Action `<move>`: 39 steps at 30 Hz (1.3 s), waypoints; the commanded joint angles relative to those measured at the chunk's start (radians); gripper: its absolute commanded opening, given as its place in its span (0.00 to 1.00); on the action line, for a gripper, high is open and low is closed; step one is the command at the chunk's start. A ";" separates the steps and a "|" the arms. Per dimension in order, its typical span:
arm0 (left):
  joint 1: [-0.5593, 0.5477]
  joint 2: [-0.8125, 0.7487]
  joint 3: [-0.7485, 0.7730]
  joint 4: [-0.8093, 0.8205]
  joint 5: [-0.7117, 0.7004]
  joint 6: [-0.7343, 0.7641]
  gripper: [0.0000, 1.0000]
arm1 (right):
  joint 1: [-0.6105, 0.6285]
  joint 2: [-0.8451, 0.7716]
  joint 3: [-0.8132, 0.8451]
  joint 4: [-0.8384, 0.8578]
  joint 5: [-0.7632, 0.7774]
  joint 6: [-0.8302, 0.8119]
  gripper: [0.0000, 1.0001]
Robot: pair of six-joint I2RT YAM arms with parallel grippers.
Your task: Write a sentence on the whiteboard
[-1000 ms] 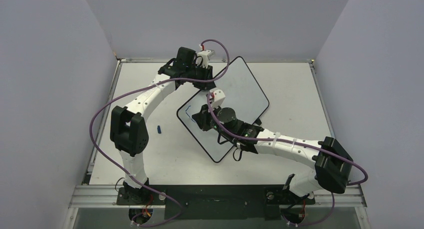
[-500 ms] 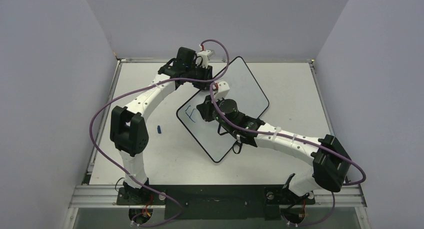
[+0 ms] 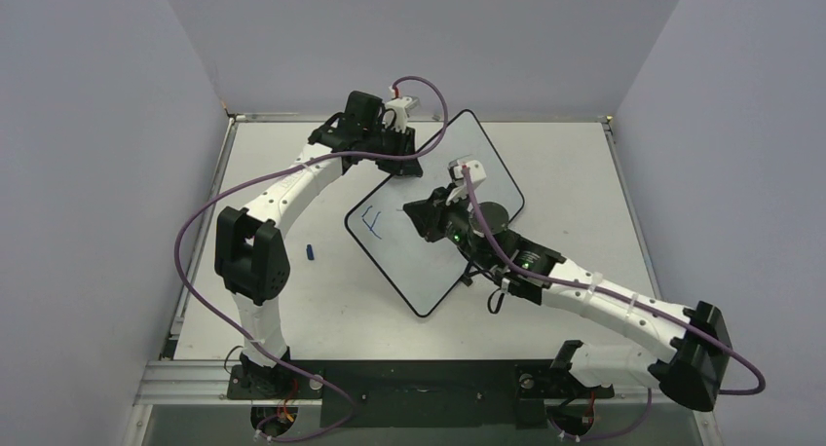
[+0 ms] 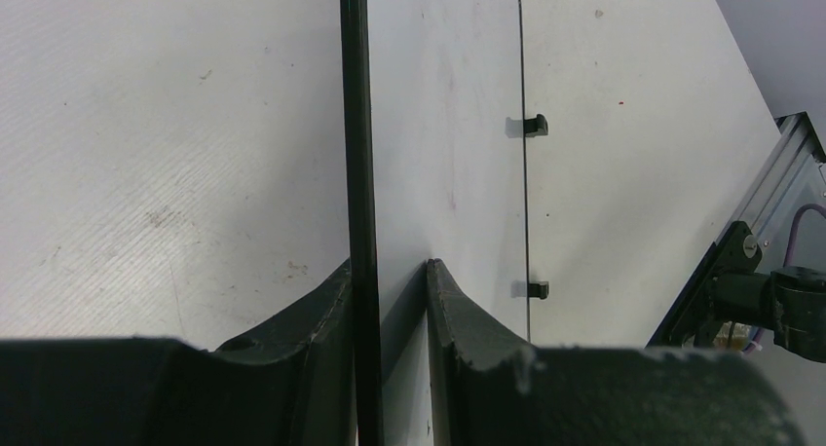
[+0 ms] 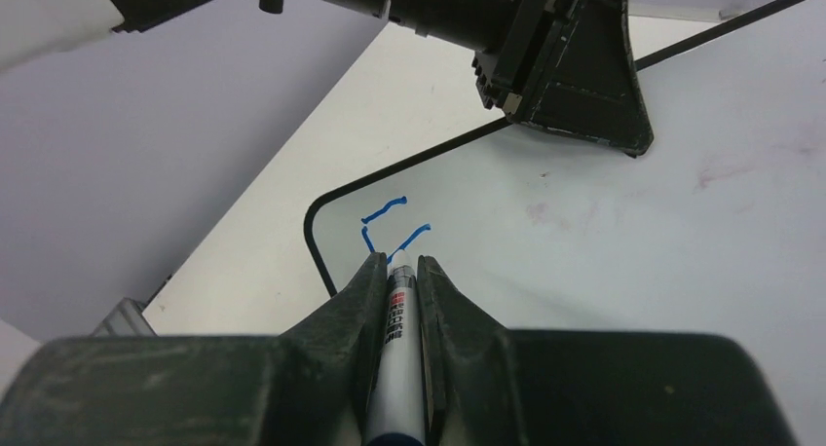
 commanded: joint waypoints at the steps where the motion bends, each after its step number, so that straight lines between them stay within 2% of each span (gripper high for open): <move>1: -0.013 -0.026 0.064 -0.004 -0.031 0.081 0.00 | 0.007 -0.101 -0.049 -0.038 0.023 -0.016 0.00; 7: -0.013 -0.043 0.088 -0.062 -0.028 0.115 0.00 | 0.007 -0.221 -0.107 -0.095 0.049 -0.051 0.00; 11: -0.013 -0.060 0.087 -0.058 -0.032 0.110 0.00 | -0.003 -0.243 -0.124 -0.113 0.064 -0.072 0.00; 26: -0.010 -0.081 0.083 -0.046 -0.052 0.082 0.00 | -0.006 -0.163 -0.047 -0.157 0.118 -0.013 0.00; 33: -0.011 -0.093 0.057 -0.055 -0.055 0.099 0.00 | -0.011 -0.109 -0.013 -0.150 0.133 -0.113 0.00; 39: -0.009 -0.129 0.030 -0.037 -0.069 0.103 0.00 | -0.035 -0.041 0.019 -0.119 0.035 -0.203 0.00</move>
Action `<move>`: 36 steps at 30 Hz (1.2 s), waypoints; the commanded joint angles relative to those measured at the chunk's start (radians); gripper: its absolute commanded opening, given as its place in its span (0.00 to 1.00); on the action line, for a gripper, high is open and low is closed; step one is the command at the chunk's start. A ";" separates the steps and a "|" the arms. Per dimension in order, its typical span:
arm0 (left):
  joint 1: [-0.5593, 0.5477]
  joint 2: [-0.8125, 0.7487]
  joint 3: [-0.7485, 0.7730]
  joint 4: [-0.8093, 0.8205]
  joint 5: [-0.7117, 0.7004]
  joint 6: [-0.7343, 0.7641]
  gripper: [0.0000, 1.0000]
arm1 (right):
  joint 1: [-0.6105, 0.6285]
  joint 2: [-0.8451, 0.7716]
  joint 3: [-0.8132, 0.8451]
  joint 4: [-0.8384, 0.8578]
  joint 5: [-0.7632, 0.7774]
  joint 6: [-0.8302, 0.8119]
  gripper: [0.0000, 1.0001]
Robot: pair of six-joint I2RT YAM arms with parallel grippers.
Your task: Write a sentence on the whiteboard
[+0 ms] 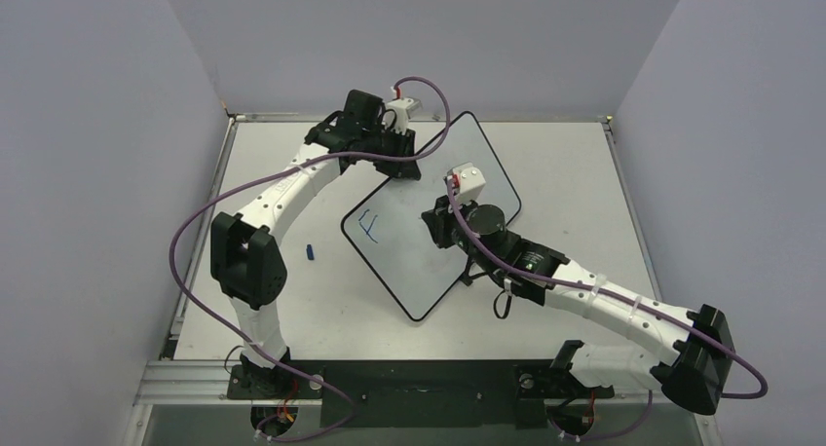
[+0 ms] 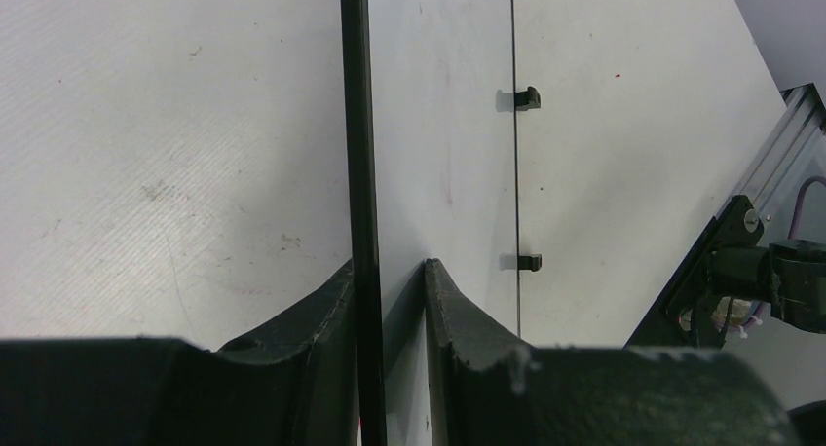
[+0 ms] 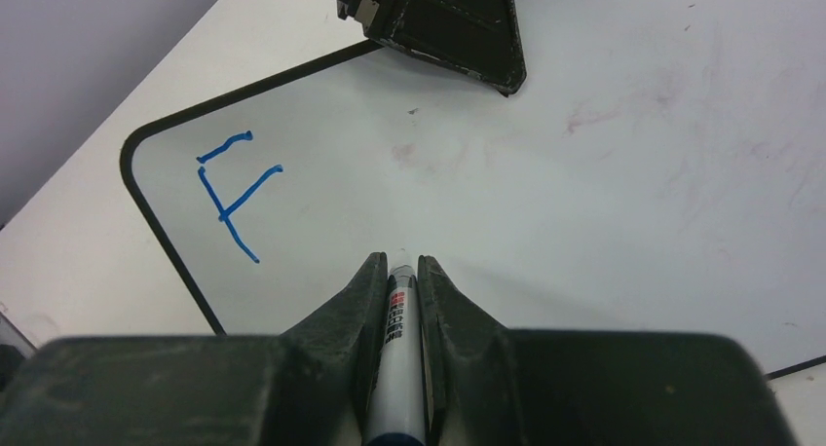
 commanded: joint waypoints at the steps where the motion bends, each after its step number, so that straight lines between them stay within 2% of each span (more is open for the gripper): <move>1: 0.004 -0.103 -0.003 0.061 -0.055 0.066 0.00 | -0.033 0.048 0.053 0.061 -0.079 -0.094 0.00; 8: 0.003 -0.102 -0.014 0.079 -0.049 0.060 0.00 | -0.072 0.076 0.015 0.183 -0.216 -0.090 0.00; 19: -0.003 -0.111 -0.040 0.089 -0.069 0.045 0.00 | -0.072 0.081 -0.039 0.291 -0.223 -0.088 0.00; 36: -0.004 -0.103 -0.027 0.091 -0.089 0.024 0.00 | -0.044 0.197 0.022 0.384 -0.313 -0.046 0.00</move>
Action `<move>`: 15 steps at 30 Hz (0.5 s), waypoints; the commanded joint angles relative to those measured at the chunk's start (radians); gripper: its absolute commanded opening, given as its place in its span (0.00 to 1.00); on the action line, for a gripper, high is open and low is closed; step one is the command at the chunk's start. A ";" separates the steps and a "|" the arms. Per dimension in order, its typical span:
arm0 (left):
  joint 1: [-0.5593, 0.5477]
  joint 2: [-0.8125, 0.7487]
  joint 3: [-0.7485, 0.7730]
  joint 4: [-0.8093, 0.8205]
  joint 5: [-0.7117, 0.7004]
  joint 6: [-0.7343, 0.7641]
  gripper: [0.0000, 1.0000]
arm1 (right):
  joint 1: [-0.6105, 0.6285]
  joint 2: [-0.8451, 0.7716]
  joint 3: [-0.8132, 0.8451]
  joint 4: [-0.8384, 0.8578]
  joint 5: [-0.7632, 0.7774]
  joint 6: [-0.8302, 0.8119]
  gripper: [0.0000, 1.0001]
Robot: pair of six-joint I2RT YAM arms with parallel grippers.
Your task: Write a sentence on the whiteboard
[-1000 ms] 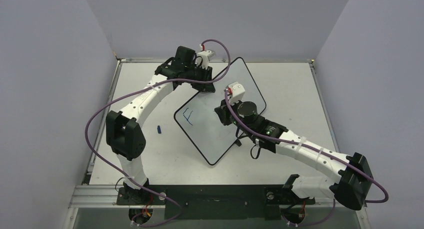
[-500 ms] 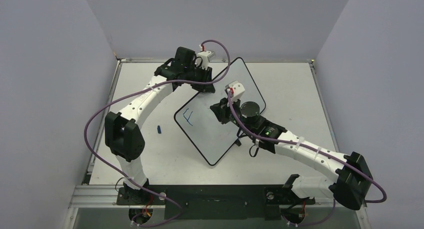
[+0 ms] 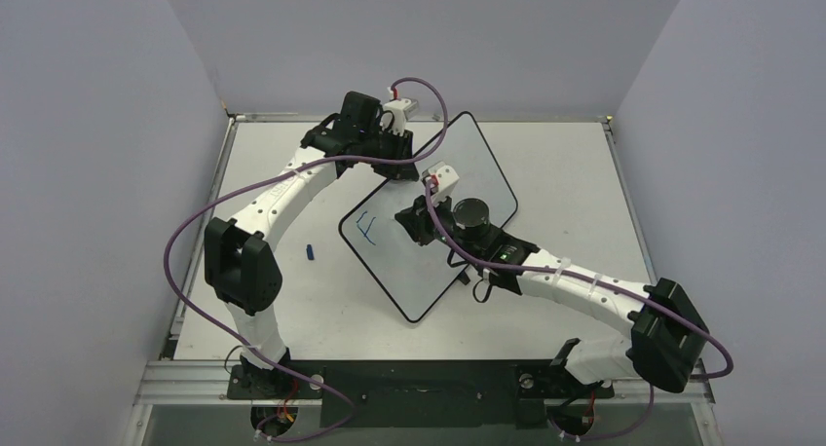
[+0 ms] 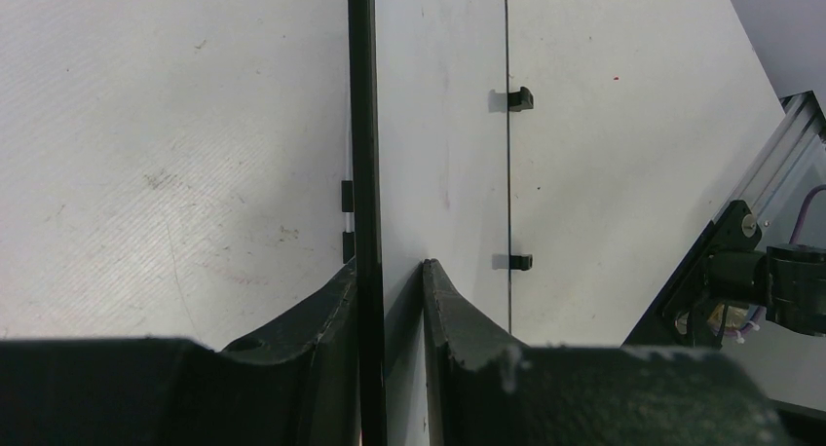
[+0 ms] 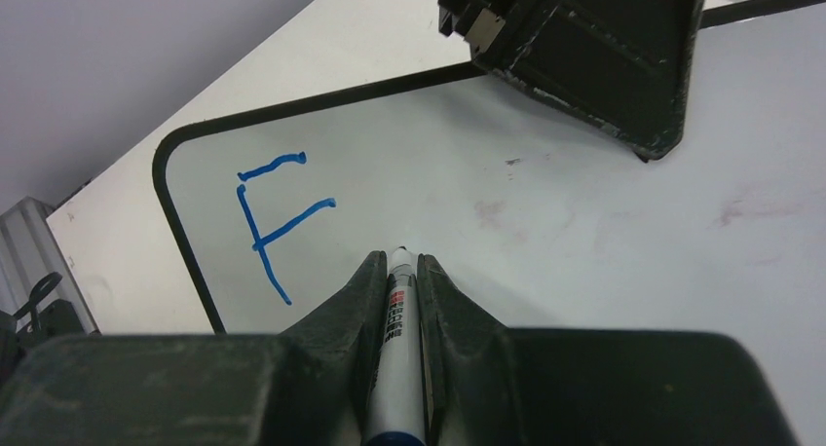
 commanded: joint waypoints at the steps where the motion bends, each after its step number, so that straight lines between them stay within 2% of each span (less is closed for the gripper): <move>1: 0.001 -0.052 0.020 0.077 -0.068 0.043 0.00 | 0.019 0.026 0.056 0.084 -0.022 0.020 0.00; 15: 0.002 -0.058 0.007 0.088 -0.070 0.040 0.00 | 0.022 0.010 0.052 0.111 0.015 0.036 0.00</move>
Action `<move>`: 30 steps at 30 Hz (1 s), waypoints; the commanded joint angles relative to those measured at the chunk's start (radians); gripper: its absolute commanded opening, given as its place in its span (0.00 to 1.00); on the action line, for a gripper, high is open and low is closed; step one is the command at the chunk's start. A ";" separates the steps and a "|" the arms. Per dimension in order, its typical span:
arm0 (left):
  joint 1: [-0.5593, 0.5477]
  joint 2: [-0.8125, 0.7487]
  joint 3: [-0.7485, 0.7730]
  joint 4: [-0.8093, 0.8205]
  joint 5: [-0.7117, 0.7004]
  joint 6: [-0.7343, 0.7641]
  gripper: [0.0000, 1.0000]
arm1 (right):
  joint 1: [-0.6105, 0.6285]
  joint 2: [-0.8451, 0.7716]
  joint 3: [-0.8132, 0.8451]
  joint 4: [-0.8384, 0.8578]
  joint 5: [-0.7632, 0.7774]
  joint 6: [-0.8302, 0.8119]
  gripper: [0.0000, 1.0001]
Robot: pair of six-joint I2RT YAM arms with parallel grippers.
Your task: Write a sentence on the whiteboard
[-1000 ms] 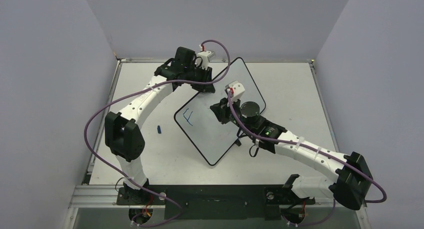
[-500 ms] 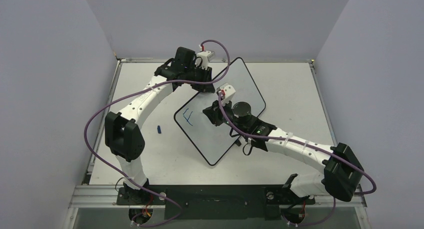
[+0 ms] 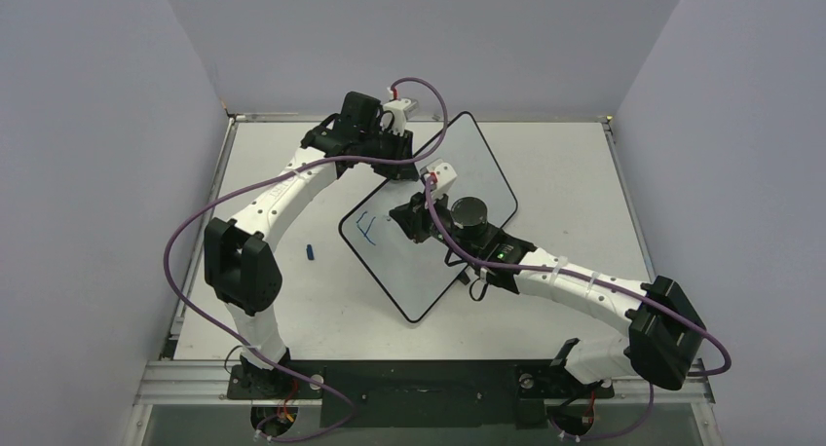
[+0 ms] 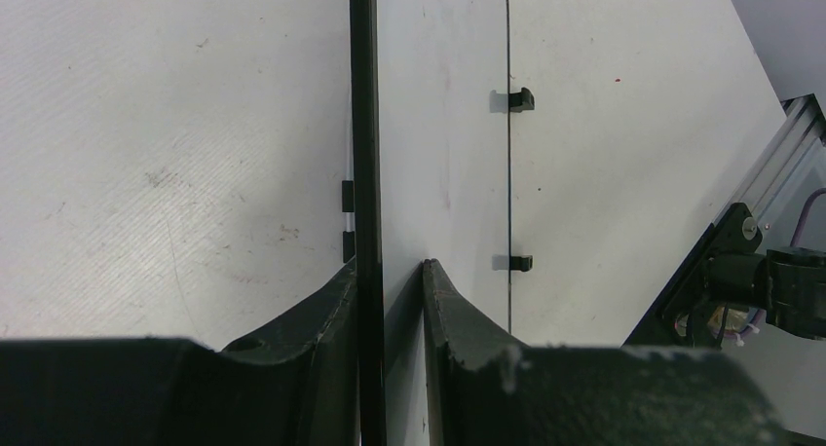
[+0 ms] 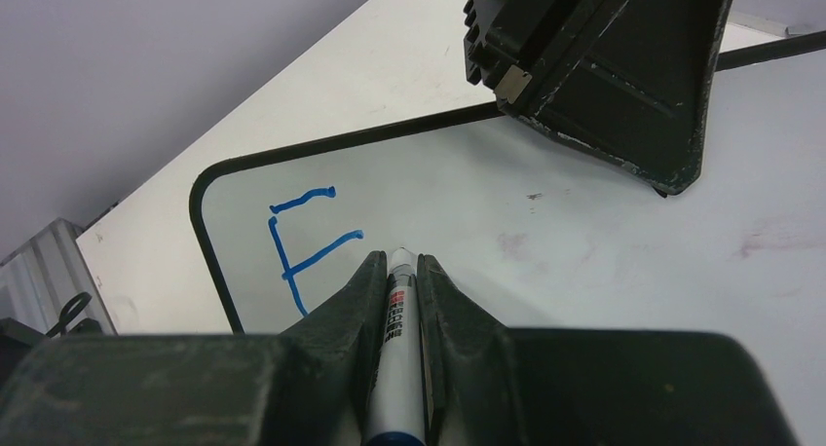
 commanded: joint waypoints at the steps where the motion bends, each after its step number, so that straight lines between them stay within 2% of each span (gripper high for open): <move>1: 0.004 -0.059 0.008 0.089 -0.059 0.046 0.00 | 0.004 -0.017 0.032 0.074 0.028 0.011 0.00; 11: 0.004 -0.070 -0.005 0.093 -0.060 0.045 0.00 | 0.001 0.020 0.071 0.065 0.052 0.016 0.00; 30: 0.004 -0.075 -0.011 0.098 -0.060 0.042 0.00 | 0.023 0.051 0.073 0.046 -0.012 0.005 0.00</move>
